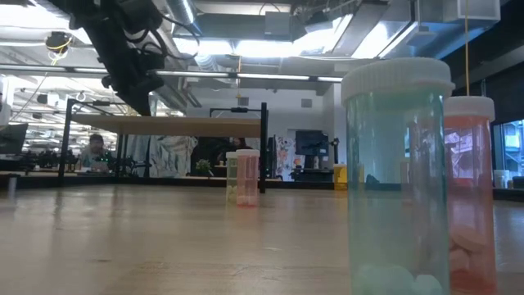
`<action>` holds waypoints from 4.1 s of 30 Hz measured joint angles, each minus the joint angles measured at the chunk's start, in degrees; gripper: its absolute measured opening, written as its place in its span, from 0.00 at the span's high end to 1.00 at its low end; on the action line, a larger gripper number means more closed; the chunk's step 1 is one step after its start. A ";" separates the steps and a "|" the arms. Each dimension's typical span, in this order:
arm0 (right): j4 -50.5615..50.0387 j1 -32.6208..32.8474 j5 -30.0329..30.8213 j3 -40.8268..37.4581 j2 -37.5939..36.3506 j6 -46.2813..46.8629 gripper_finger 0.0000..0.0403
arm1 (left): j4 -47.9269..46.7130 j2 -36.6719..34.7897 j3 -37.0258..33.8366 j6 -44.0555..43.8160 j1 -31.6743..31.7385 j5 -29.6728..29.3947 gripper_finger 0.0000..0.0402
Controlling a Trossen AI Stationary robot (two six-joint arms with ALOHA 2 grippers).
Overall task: Pick and place medicine bottles onto shelf by color
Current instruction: Put the top right small blue pill on the shelf
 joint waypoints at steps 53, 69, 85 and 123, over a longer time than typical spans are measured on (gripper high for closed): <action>-0.05 0.02 -4.92 0.00 0.02 -0.26 0.50 | 4.27 -9.68 0.17 2.87 -4.09 -0.58 1.00; 2.82 0.02 -7.40 0.00 0.11 -0.28 0.54 | 4.25 -21.03 0.17 2.81 -11.37 -0.79 1.00; 14.80 0.00 -16.13 0.00 8.15 -5.91 0.97 | -11.93 -23.67 15.55 -0.26 -15.94 1.95 1.00; 35.08 -3.56 -25.94 -0.04 22.33 -5.82 0.99 | -35.61 -9.52 18.85 -19.26 -13.72 4.00 1.00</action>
